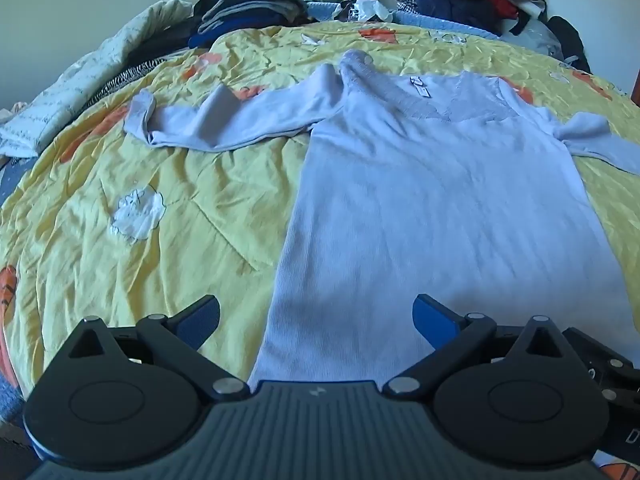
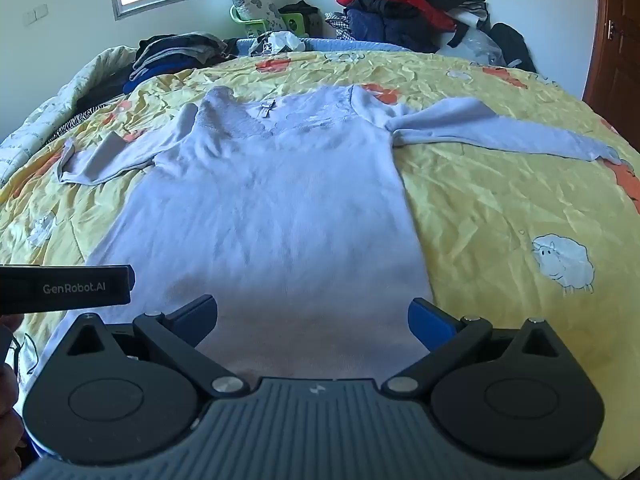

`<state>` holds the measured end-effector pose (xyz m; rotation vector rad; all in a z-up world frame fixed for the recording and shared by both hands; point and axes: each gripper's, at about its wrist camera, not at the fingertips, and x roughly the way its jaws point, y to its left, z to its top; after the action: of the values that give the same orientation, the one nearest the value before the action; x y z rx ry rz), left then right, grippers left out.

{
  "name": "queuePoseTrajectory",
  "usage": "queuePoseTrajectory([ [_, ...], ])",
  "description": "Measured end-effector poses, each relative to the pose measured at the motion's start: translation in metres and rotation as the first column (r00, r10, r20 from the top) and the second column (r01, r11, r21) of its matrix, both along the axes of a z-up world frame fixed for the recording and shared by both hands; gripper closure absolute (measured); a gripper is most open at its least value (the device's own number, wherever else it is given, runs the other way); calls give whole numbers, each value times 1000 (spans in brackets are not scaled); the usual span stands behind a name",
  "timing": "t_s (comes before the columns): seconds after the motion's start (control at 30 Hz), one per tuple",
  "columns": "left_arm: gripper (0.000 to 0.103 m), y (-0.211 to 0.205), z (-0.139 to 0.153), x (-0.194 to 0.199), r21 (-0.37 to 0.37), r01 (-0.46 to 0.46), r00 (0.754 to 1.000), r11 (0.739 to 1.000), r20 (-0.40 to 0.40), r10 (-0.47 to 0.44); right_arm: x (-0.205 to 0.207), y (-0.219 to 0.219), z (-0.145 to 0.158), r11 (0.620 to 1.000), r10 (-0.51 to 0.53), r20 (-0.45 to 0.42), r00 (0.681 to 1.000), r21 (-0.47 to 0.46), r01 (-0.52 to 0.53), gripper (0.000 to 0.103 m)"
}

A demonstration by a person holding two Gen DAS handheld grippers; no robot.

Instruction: Fold small clothes

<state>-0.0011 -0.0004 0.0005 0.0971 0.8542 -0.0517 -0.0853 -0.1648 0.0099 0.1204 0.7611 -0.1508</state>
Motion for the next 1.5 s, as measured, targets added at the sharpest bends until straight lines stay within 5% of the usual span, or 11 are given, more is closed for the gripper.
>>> queuePoseTrajectory([
  [1.5, 0, 1, -3, 2, -25, 0, 999, 1000, -38, -1, -1, -2, -7, 1000, 2, -18, 1000, 6, -2, 0],
])
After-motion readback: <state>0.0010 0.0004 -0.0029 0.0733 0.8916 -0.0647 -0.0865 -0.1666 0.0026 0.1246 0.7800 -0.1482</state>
